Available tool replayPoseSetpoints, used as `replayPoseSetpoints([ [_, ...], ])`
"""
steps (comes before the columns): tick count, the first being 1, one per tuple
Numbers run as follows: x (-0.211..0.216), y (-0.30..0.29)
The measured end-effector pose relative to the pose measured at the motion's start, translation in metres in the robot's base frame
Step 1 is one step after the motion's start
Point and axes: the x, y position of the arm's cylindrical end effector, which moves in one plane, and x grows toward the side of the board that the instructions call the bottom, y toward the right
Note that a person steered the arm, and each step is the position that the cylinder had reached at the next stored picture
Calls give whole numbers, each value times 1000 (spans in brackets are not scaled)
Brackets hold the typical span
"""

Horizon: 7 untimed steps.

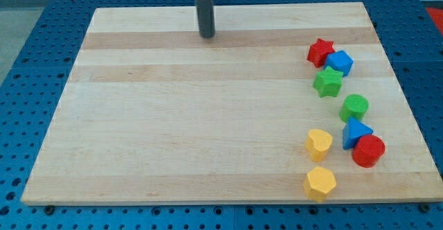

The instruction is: Point your arm at the bottom right

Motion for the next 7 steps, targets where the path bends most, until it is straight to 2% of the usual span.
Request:
replayPoseSetpoints([
  [1, -6, 87],
  [3, 76, 305],
  [4, 113, 377],
  [5, 128, 377],
  [7, 346, 374],
])
